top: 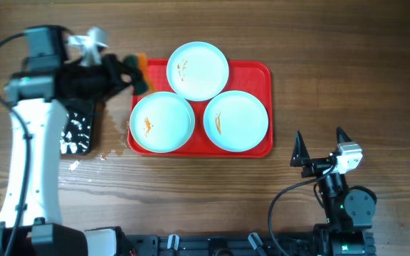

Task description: Clean dirty plates on tray and stack at the side

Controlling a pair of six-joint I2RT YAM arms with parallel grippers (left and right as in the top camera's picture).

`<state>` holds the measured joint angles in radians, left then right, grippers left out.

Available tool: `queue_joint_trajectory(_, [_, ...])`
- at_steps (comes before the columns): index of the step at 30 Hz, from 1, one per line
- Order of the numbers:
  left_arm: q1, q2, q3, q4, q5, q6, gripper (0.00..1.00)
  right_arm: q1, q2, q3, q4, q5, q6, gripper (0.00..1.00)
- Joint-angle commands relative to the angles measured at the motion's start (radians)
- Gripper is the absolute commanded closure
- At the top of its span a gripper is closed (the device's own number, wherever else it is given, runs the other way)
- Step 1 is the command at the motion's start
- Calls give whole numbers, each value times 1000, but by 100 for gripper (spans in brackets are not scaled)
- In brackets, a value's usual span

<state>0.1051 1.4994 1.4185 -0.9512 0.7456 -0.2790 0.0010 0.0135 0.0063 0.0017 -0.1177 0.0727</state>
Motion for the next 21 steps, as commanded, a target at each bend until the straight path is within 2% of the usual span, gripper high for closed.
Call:
queue_joint_trajectory(1, [-143, 64, 7, -65, -379, 13, 96, -5, -6, -1, 5, 14, -18, 0])
queue_joint_trajectory(11, [-319, 327, 5, -112, -377, 1, 96, -5, -6, -1, 5, 14, -18, 0])
queue_joint_trajectory(20, [-339, 407, -28, -58, -385, -21, 96, -5, -6, -1, 14, 29, -49, 0])
queue_joint_trajectory(21, [-338, 407, -48, -38, -385, -21, 96, -5, -6, -1, 44, -79, 25, 0])
